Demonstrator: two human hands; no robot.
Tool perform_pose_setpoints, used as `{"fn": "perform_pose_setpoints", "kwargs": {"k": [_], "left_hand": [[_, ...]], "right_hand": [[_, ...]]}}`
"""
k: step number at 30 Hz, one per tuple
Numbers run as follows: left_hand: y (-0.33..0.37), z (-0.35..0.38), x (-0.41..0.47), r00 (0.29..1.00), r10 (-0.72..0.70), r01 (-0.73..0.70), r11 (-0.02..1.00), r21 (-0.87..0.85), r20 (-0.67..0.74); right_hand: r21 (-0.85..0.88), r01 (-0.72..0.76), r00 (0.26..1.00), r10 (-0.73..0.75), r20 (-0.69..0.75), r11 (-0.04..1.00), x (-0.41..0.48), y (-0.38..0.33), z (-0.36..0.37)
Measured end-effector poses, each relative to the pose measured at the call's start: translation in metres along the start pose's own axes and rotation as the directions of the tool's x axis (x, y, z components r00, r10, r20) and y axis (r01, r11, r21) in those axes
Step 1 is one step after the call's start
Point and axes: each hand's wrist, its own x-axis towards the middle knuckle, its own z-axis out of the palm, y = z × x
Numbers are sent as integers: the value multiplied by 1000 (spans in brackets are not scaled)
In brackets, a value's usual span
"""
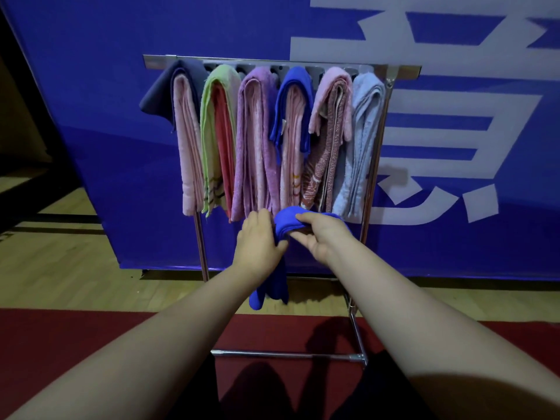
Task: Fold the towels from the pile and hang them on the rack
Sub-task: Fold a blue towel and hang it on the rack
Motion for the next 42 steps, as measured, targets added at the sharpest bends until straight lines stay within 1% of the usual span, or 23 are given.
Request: {"fn": "perform_pose_setpoints", "kwargs": {"k": [2,4,7,10,12,13,15,16,17,18,19,20,21,23,25,27,29,32,34,36,38,42], "left_hand": [[0,1,0,1000,-23,22,998,-65,-15],[1,1,2,1000,-13,12,997,-78,-7],[4,-3,11,1000,12,-13,996,-87,-12],[6,-5,19,999,32,-32,997,-70,-7],[7,-6,23,999,38,-38,997,-63,-4],[8,-6,25,999,36,-36,997,-61,-5],[11,-6,27,999,33,-33,998,-52,-2],[13,-6,27,999,37,-37,998,-45,3],[15,-5,27,999,45,-45,998,-44,8],[17,-4,26,998,57,-57,997,-45,14],[18,-4,25,997,71,-70,996,-48,17],[20,-3,25,996,84,-83,996,-46,22],[22,-2,25,995,94,-93,995,-40,26],[26,-3,26,993,114,-113,993,-31,34],[28,-4,27,985,165,-164,986,-35,52],[30,-4,29,969,236,-234,971,-43,68],[33,-2,31,962,265,-262,964,-41,69],[38,1,34,967,247,-248,968,21,61],[44,5,37,976,208,-211,976,55,67],[51,7,40,988,129,-134,989,57,88],[60,10,47,993,72,-76,996,43,91],[84,12,66,997,69,-69,998,-1,43]], "right_hand": [[5,24,999,-24,-36,1000,1,-2,-1],[25,18,999,-18,-37,1000,4,-6,-7],[9,-51,996,50,67,999,-5,-9,-13],[-155,-77,987,97,130,985,-11,-5,-18],[-292,-56,981,107,163,955,-15,0,-21],[-365,-23,979,95,180,931,-16,2,-22],[-521,96,984,-2,178,848,-21,5,-24],[-613,179,982,-99,162,770,-20,6,-24],[-702,259,964,-217,151,664,-19,6,-24],[-771,320,931,-332,149,550,-16,7,-23],[-821,352,895,-419,154,449,-13,8,-22],[-852,363,868,-470,161,378,-9,8,-21],[-867,368,851,-498,168,335,-5,9,-21],[-886,374,833,-520,190,275,-1,10,-22],[-902,378,811,-545,212,211,2,10,-24],[-898,390,795,-567,218,203,4,7,-26],[-880,408,790,-578,207,243,6,4,-29],[-845,447,760,-622,188,292,4,-4,-33],[-827,472,737,-651,181,304,3,-10,-36],[-823,486,720,-669,185,295,2,-16,-38],[-830,494,696,-690,199,259,2,-26,-41],[-839,512,629,-745,219,186,3,-48,-50]]}}
